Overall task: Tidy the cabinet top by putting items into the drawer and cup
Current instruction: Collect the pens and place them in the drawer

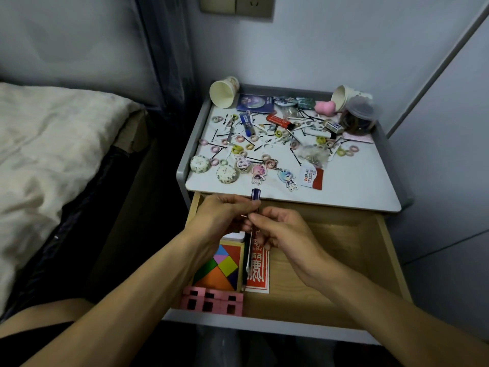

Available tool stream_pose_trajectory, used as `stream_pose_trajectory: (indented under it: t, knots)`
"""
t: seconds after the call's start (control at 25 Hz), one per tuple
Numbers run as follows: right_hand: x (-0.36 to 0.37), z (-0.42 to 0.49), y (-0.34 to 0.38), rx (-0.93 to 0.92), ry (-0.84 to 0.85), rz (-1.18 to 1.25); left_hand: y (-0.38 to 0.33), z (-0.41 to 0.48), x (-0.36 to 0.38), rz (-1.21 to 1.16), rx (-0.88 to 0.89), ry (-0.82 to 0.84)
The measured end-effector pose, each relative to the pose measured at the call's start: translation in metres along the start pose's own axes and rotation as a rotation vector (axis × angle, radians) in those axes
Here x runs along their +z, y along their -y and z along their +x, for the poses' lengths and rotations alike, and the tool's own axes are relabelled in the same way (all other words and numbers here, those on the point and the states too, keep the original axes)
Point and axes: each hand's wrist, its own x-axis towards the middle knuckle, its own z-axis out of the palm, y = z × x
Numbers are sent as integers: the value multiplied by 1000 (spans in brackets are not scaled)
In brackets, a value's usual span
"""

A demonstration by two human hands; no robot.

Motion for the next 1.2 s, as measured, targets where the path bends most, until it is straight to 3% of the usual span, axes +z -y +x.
stream_pose_trajectory:
  t: [0.12, 0.28, 0.36, 0.44, 0.72, 1.2]
  knots:
    - [-9, 2, -12, 51, 2, -3, 1, -3, 0, 207, 29, 3]
    - [-26, 21, -42, 241, -39, -204, 11, 2, -18, 1219, 159, -329]
    - [-27, 39, -60, 303, -91, -308, 20, 5, -23, 1429, 86, -329]
    - [-24, 56, -72, 309, -132, -339, 27, 9, -24, 1519, 45, -273]
    - [-12, 76, -91, 253, -203, -363, 16, 10, -27, 1756, 145, -193]
    - [-15, 84, -103, 108, -292, -595, 14, 6, -25, 1764, 155, -181]
